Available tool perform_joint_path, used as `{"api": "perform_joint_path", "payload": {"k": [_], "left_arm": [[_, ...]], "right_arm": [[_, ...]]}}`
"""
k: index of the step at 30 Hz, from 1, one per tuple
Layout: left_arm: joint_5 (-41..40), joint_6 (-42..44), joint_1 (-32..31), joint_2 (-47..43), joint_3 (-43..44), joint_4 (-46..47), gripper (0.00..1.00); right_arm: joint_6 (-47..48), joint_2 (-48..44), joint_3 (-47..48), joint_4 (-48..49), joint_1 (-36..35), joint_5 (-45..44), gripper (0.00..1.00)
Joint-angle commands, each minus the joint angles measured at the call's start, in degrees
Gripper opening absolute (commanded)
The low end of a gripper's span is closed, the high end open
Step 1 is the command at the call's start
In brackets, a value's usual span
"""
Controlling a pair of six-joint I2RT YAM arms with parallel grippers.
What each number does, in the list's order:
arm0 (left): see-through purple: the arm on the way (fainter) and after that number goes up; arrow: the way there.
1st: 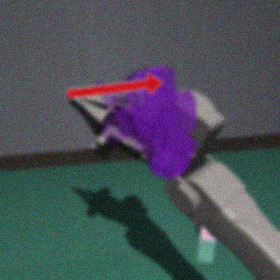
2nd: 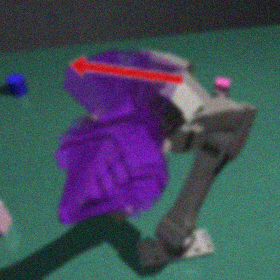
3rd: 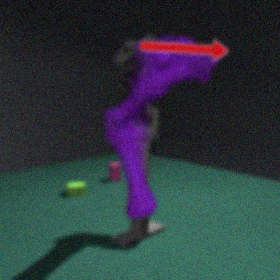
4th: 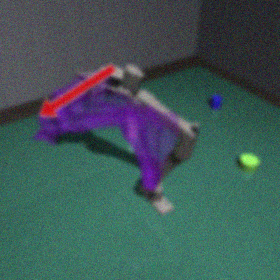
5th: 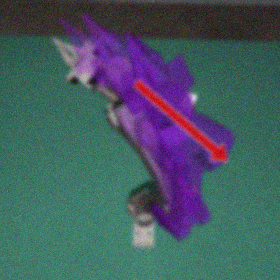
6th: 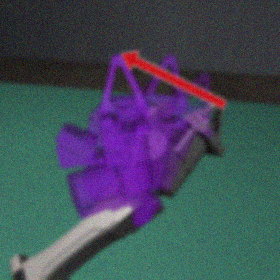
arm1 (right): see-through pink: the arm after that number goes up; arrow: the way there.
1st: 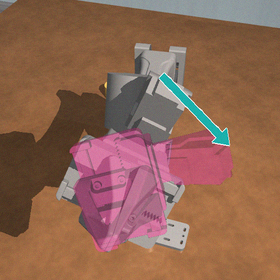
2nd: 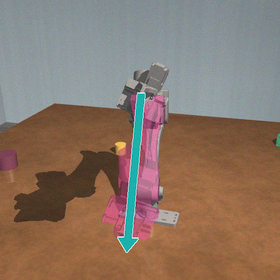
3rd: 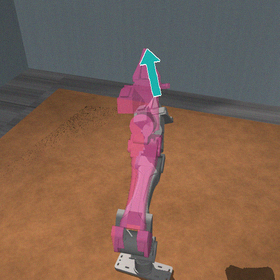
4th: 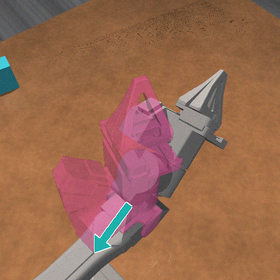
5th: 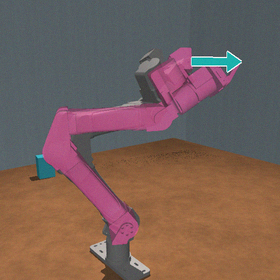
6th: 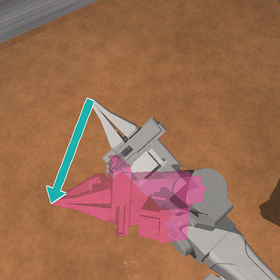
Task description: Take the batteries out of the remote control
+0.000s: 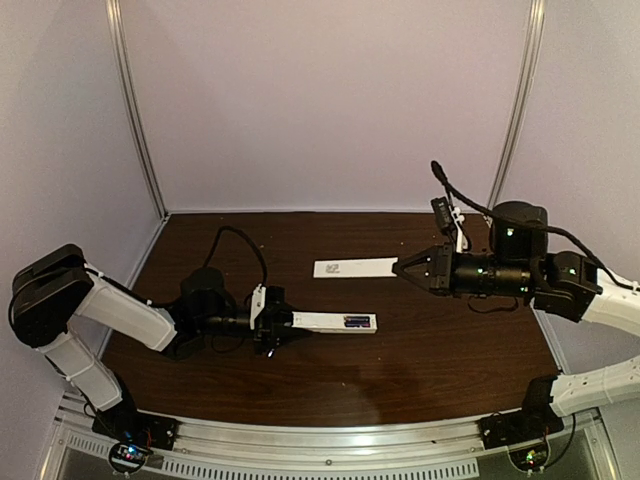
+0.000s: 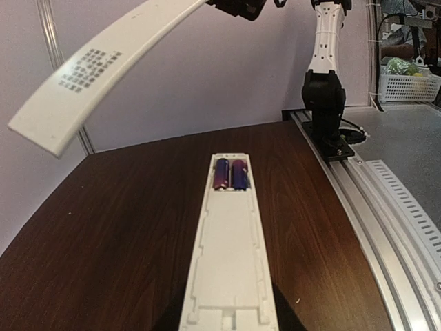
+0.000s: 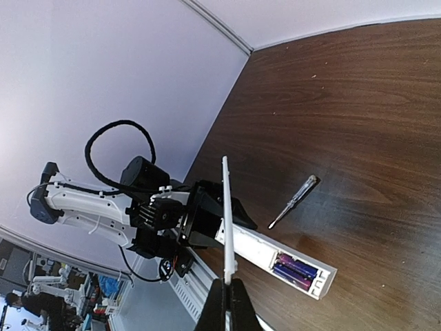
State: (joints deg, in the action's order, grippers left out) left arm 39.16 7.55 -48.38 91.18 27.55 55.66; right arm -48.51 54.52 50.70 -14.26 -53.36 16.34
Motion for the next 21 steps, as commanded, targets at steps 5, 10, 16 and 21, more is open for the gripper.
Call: {"api": "perform_joint_path", "payload": {"k": [5, 10, 16, 21], "left_arm": [[-0.13, -0.42, -0.14, -1.33, 0.49, 3.93, 0.00], [-0.11, -0.65, -0.14, -1.68, 0.40, 3.89, 0.00], [-0.24, -0.70, -0.14, -1.80, 0.31, 3.88, 0.00], [-0.47, -0.70, -0.12, -1.70, 0.38, 3.84, 0.00]], "right_arm": [[7.89, -0.01, 5.50, -10.61, -0.21, -19.13, 0.00], [10.42, 2.05, 7.52, -17.56, -0.16, -31.97, 0.00], [12.06, 6.13, 8.78, -22.59, -0.19, -43.61, 0.00], [12.38, 10.86, 11.07, -26.71, -0.16, -49.60, 0.00]]}}
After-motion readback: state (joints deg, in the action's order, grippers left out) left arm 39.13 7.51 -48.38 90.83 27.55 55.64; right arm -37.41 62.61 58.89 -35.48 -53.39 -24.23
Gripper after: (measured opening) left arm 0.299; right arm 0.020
